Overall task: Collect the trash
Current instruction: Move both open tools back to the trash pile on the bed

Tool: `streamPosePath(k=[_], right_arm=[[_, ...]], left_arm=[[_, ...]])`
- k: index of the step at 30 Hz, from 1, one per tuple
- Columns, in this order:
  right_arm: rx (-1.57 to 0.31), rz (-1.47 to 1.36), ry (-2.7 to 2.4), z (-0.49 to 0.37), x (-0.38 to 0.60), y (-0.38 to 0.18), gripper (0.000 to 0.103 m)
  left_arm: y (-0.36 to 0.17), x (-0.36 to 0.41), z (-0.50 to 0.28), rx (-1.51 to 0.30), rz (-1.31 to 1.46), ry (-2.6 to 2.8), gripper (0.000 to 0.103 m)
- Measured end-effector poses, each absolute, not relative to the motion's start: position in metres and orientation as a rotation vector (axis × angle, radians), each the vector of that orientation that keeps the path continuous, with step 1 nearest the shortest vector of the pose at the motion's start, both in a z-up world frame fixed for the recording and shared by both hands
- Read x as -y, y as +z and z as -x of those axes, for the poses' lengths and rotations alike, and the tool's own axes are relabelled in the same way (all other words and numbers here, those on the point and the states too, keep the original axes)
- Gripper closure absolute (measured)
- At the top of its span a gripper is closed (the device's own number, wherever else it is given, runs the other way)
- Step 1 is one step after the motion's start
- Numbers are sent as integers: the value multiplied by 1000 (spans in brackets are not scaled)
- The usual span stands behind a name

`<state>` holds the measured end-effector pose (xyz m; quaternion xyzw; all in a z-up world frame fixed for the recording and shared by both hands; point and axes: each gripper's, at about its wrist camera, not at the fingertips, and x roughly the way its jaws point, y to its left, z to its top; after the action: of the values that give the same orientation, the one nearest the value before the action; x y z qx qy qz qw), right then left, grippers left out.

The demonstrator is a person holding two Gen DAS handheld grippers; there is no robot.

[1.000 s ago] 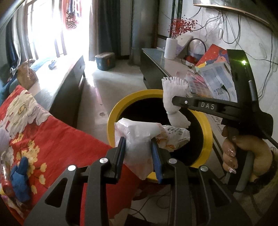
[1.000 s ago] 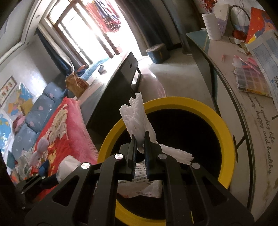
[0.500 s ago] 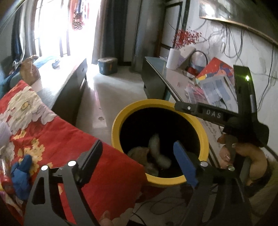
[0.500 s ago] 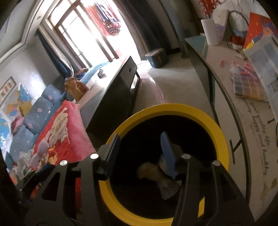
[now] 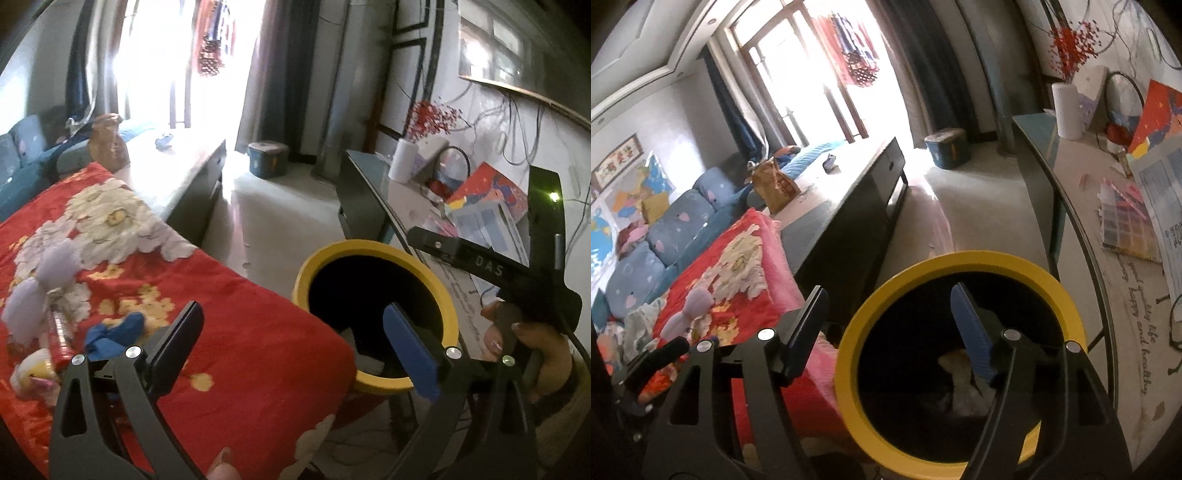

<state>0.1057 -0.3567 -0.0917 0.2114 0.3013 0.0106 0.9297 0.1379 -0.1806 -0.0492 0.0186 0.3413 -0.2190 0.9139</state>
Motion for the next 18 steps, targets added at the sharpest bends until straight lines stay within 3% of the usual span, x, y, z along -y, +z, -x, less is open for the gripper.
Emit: streamPosePath(k=[18], right_arm=[[-566,-362,106,-95,313,-59,36]], left_arm=[[-16,118,-124,-609,4,-315,7]])
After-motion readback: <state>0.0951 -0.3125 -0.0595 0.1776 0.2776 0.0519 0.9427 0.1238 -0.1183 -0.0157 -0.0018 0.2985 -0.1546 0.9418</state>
